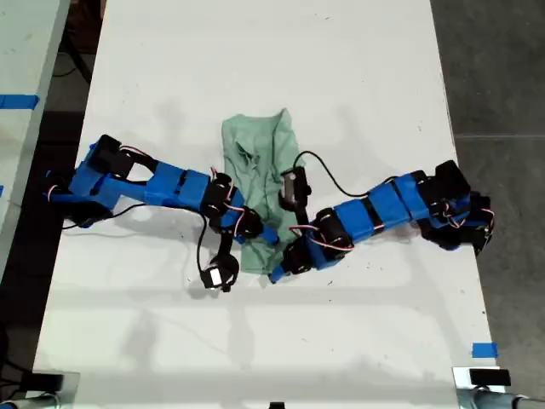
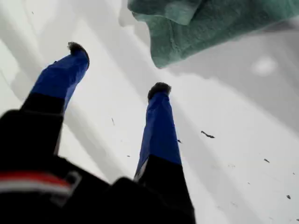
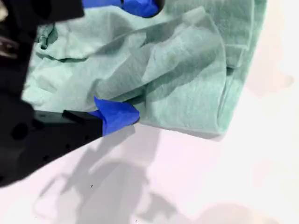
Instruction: Fold t shirt
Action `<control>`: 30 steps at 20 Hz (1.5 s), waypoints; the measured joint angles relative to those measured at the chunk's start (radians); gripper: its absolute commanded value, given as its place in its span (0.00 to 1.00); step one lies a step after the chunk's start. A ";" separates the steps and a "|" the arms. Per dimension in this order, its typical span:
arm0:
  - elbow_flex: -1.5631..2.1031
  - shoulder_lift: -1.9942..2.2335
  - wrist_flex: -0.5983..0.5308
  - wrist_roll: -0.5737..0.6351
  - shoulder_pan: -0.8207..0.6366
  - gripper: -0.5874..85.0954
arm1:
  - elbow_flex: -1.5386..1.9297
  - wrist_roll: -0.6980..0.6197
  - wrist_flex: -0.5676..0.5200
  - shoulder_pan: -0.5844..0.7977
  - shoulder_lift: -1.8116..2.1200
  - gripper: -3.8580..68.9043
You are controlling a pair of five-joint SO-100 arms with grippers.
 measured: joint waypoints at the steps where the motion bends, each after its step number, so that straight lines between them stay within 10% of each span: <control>1: 0.000 0.000 0.000 0.000 0.000 0.38 | 0.000 0.000 0.000 0.003 -0.009 0.44; 16: -0.005 -0.109 -0.060 -0.012 0.018 0.35 | -0.003 -0.071 -0.141 0.092 -0.204 0.30; 20: -0.052 -0.152 -0.074 -0.049 0.028 0.02 | -0.037 -0.071 -0.183 0.098 -0.247 0.07; 30: -0.104 -0.061 -0.023 0.008 0.035 0.01 | -0.071 -0.144 -0.097 0.110 -0.114 0.07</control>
